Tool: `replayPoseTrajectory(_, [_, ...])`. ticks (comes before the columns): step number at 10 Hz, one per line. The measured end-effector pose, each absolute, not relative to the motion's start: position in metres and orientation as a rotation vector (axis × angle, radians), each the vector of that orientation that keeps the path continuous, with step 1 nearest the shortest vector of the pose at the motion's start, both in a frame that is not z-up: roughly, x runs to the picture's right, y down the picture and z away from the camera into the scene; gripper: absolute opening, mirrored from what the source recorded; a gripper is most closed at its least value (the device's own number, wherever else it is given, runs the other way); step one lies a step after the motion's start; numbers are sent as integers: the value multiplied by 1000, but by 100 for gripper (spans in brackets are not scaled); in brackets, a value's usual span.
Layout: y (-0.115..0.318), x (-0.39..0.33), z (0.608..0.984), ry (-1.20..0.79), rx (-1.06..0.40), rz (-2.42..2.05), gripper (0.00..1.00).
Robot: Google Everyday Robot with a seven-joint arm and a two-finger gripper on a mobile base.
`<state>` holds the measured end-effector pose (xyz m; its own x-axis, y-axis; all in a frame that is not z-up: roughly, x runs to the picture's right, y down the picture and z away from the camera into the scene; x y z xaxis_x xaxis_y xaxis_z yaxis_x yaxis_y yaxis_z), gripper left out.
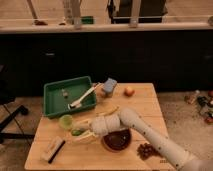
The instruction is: Place pepper in paper cup
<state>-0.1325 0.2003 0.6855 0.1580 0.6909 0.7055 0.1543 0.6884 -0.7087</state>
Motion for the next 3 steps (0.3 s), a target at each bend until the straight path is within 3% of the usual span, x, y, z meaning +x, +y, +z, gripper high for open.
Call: replayPoseTrajectory(3, [199, -131, 683, -1389, -753, 435, 80])
